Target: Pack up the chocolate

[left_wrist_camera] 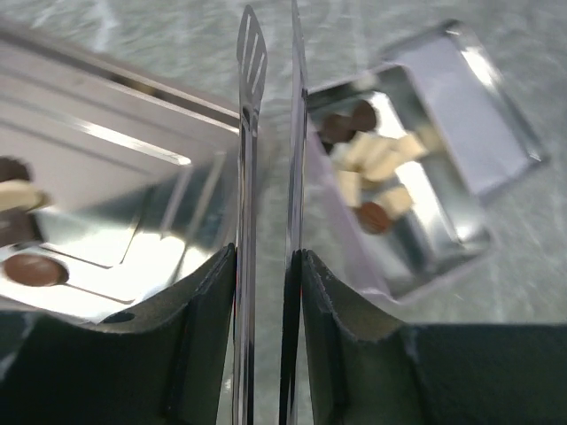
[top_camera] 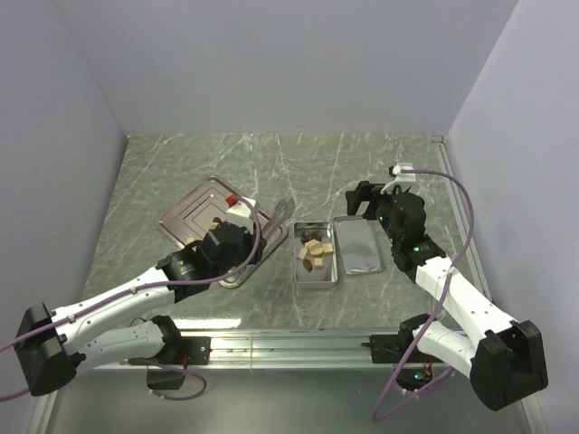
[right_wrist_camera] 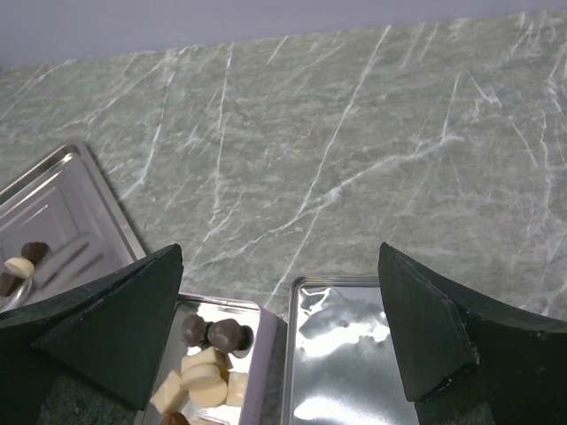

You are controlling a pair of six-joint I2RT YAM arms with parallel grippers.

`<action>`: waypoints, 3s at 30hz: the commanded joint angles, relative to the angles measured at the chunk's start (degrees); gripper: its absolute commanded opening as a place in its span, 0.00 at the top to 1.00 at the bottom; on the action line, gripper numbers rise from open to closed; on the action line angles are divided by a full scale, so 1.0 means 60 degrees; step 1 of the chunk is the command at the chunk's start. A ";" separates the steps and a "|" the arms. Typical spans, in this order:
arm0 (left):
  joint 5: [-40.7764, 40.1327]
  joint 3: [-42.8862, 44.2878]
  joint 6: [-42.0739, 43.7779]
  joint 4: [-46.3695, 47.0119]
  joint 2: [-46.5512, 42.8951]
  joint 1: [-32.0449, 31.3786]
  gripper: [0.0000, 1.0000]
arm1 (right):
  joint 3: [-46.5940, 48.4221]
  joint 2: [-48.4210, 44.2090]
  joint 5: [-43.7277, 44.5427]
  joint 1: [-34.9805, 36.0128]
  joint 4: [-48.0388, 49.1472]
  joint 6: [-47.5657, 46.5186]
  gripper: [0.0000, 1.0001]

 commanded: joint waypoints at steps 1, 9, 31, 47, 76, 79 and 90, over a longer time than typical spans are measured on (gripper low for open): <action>0.0613 -0.0280 -0.0101 0.0632 -0.0036 0.0966 0.60 | 0.0249 -0.0207 0.0097 -0.0014 0.0252 0.0000 0.03; -0.0205 -0.0560 -0.0656 -0.0435 -0.0928 0.3253 0.59 | 0.0248 -0.0207 0.0097 -0.0015 0.0296 -0.0030 0.03; -0.4176 0.0598 -0.3982 -0.4699 -0.1150 0.1130 0.56 | 0.0337 -0.0075 0.0141 -0.0015 0.0310 -0.0074 0.03; -0.4002 0.0584 -0.4115 -0.4525 -0.0169 0.1100 0.53 | 0.0366 -0.0046 0.0126 -0.0015 0.0267 -0.0074 0.03; -0.2975 0.0408 -0.3558 -0.3850 0.0989 0.1598 0.53 | 0.0410 0.0013 0.0141 -0.0029 0.0237 -0.0088 0.03; -0.2859 0.0408 -0.3529 -0.3836 0.1047 0.1598 0.57 | 0.0395 0.0013 0.0155 -0.0015 0.0252 -0.0088 0.03; -0.2785 0.0510 -0.3500 -0.3837 0.1384 0.1496 0.58 | 0.0395 -0.0002 0.0155 -0.0015 0.0237 -0.0088 0.03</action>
